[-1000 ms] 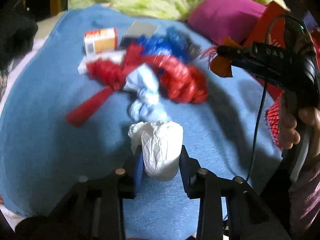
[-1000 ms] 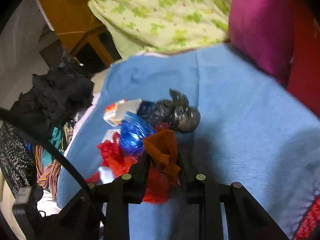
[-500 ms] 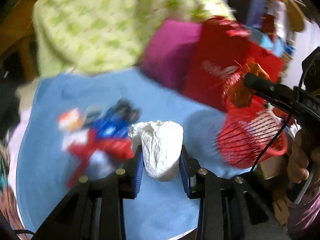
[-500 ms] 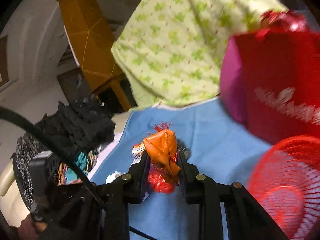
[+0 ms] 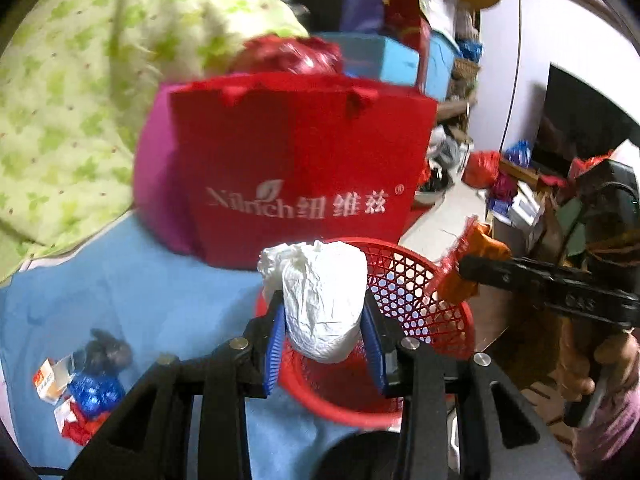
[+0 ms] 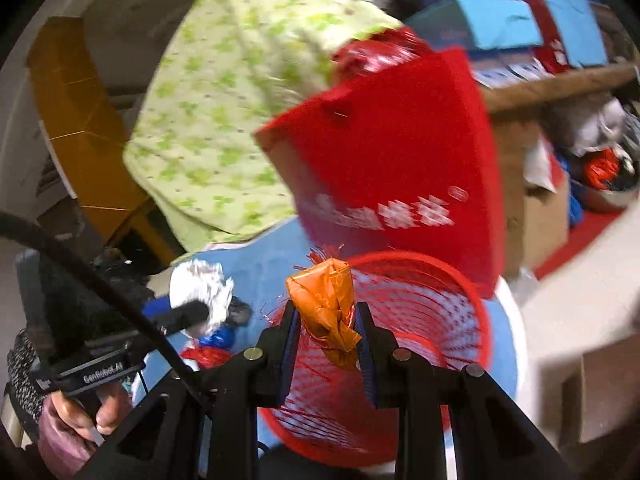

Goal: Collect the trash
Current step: 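Carry both items over the red mesh basket and open both tools, then move both open tools back over the trash pile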

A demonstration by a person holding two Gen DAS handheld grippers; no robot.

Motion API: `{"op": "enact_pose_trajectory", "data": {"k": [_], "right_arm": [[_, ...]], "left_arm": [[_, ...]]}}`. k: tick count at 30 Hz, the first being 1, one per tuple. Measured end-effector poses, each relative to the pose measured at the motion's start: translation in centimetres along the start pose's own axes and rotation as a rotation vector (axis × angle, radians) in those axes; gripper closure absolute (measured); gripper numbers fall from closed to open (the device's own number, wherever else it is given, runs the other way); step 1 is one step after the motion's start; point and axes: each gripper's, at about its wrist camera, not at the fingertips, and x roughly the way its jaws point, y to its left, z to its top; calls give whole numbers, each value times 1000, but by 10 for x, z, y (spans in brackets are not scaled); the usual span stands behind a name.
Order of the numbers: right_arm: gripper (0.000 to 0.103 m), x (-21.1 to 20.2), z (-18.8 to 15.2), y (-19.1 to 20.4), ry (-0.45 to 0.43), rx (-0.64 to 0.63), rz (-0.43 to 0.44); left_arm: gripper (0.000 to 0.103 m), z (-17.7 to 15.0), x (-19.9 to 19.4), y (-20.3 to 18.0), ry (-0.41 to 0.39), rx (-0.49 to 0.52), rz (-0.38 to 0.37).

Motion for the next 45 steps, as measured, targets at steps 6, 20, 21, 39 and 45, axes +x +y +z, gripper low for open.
{"op": "enact_pose_trajectory", "data": {"k": [6,20,21,39,45], "right_arm": [[51,11,-8,-25,40,77,-23],[28,-10,-4,90,-137,-160,144],[28,-6,-4,106,-140,-184,173],[28,256,-102,264,363,-462,224],[28,319,-130,255,460,-473,213]], "left_arm": [[32,1,30,-10,58,23,28],[27,-71,-97,117,-48,-143,346],[27,-83,-111,135,-45,-168,413],[25,-263,-152,266,115,-537,640],[25,-276,-124,264,151,-549,571]]}}
